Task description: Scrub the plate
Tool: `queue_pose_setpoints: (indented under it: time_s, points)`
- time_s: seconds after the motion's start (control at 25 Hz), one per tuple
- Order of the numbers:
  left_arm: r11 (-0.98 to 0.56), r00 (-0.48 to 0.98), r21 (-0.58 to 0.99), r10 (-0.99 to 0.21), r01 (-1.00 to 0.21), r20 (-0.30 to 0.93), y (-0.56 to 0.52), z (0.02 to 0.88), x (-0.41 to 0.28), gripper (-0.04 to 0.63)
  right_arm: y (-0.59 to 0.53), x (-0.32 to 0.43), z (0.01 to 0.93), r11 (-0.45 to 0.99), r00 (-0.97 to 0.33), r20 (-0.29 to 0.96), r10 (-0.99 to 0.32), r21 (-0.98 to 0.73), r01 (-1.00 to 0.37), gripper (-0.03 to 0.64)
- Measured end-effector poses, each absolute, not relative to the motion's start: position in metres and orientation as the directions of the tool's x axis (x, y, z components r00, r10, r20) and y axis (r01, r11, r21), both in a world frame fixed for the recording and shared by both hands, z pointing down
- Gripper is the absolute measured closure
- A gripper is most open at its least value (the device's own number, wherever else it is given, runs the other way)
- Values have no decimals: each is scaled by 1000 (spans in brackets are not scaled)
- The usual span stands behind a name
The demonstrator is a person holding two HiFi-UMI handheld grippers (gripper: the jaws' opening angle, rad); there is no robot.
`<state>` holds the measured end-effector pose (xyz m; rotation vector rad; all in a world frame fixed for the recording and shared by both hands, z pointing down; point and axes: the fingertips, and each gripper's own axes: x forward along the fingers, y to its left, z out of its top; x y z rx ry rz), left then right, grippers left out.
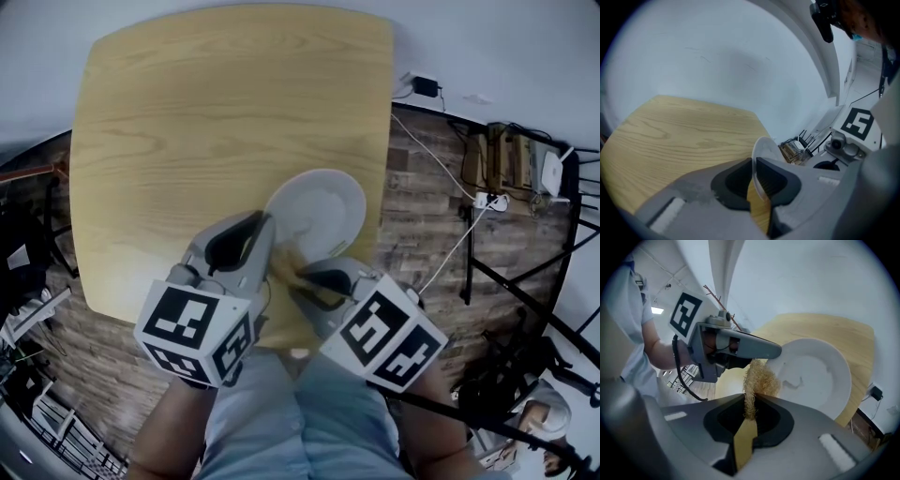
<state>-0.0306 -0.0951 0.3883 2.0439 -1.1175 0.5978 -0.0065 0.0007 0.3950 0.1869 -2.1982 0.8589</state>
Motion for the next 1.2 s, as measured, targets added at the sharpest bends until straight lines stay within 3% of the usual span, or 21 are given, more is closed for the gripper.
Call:
queue_pose_setpoints:
  time_s: [0.32, 1.2]
  points:
    - [-409, 493, 303, -520, -861, 697, -90, 403, -36, 538, 13, -3, 393, 749, -726, 679, 111, -538, -388, 578]
    - [-522, 383, 92, -484, -848, 787, -51, 435, -73, 523, 19, 22, 376, 688, -717, 689, -105, -470, -553, 578]
